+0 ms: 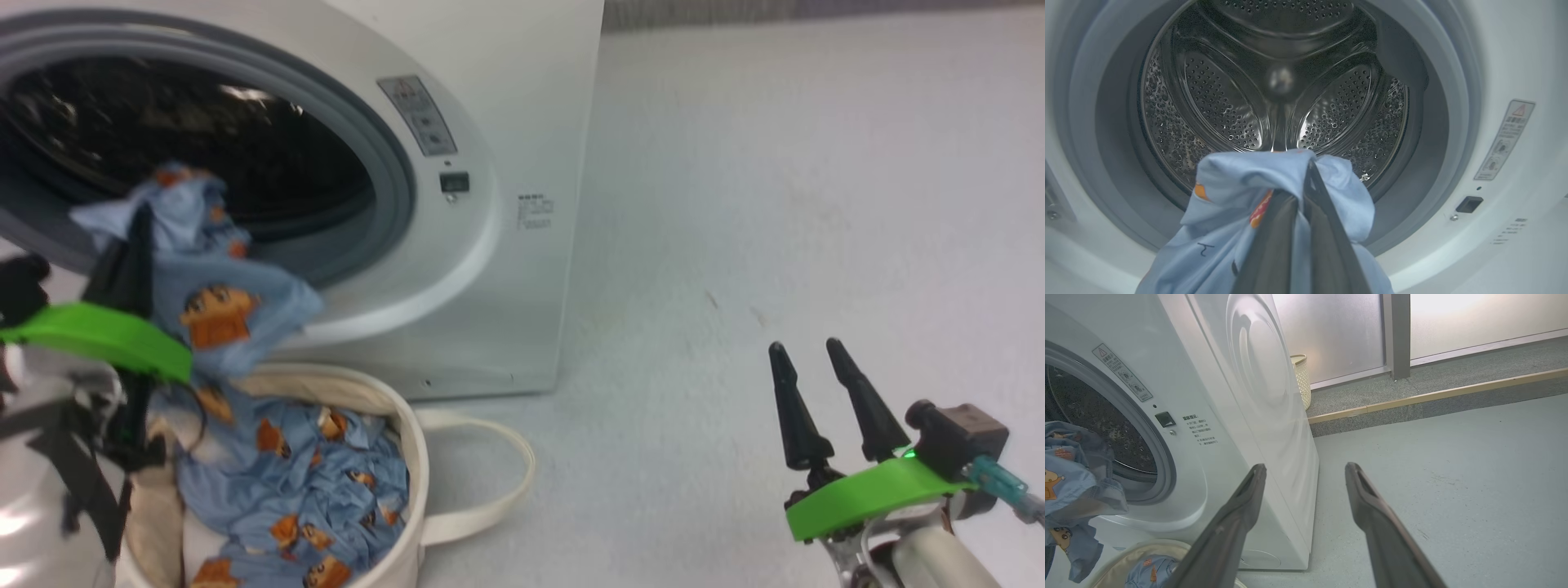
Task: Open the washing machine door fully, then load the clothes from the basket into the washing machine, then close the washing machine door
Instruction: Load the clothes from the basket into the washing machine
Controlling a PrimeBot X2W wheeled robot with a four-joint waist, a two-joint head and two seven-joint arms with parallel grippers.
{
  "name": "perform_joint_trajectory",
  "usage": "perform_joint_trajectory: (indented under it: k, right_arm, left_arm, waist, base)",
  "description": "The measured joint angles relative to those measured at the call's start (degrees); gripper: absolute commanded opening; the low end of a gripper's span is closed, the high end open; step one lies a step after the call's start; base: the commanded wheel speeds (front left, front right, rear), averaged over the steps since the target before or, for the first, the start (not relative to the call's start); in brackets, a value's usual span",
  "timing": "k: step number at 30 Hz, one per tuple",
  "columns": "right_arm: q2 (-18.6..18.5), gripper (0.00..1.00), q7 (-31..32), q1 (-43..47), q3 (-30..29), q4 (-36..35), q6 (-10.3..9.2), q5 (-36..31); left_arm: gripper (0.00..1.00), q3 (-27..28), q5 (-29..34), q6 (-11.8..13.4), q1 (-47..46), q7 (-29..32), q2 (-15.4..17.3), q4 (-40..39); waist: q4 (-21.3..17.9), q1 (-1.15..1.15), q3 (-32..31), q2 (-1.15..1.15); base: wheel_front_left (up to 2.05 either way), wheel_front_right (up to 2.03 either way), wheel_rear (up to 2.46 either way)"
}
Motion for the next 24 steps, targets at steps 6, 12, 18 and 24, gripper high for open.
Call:
perform_joint_trajectory:
  k: [6,12,18,24]
  right_arm:
    - [-0.27,1.00,0.78,-0.21,-1.98,-2.99,0.00,-2.09]
    - [-0.11,1.00,1.86,-0.35,-4.55,-6.25,0.00,-4.26]
    - [0.91,1.00,2.10,-0.41,-7.04,-9.67,0.00,-6.70]
    - [2.34,1.00,2.10,-1.12,-8.24,-11.17,0.00,-8.09]
  left_arm:
    - [0.00,3.03,2.04,-0.04,-5.84,-0.04,-0.89,3.68]
    - [0.00,3.04,2.83,-0.05,-13.14,-0.04,-0.56,6.47]
    - [0.00,2.12,2.83,-0.07,-19.77,-0.05,1.24,9.47]
    - [0.00,2.60,4.37,-0.07,-24.08,-0.05,2.74,11.45]
  waist:
    - [-1.28,0.00,5.25,0.00]
    - [-2.68,0.00,11.17,0.00]
    - [-3.87,0.00,17.50,0.00]
    - [-5.20,0.00,22.34,0.00]
  base:
    - [0.00,0.00,0.00]
    - [0.00,0.00,0.00]
    - [0.00,0.00,0.00]
    - [0.00,0.00,0.00]
